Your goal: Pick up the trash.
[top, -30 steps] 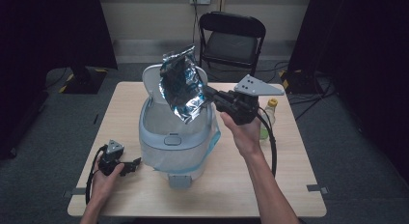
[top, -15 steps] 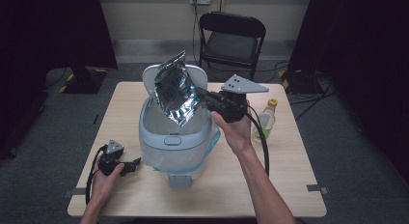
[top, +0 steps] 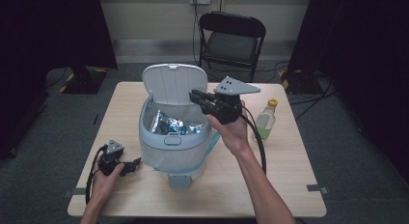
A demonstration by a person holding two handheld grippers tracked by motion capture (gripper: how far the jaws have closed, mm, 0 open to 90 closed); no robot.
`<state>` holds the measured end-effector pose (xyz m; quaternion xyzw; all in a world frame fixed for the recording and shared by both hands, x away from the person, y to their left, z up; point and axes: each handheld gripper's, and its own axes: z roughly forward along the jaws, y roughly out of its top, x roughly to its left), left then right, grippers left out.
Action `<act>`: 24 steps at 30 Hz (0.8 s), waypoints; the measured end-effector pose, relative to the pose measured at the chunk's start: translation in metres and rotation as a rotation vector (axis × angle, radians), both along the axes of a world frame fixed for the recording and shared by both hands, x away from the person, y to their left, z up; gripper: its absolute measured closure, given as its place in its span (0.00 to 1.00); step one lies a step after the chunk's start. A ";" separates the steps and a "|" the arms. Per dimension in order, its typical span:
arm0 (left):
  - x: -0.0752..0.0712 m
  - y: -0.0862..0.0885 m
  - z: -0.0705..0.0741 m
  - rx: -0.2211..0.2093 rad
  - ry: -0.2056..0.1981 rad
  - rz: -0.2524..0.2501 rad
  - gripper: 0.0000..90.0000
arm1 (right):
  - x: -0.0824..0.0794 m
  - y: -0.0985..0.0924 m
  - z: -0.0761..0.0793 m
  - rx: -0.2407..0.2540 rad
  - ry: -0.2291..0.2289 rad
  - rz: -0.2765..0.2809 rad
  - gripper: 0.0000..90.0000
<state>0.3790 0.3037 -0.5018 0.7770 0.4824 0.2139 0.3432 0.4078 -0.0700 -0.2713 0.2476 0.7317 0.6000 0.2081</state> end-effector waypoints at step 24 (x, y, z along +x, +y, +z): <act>0.000 0.000 0.000 -0.001 -0.001 0.001 0.18 | 0.001 -0.035 -0.008 0.038 0.041 -0.012 0.86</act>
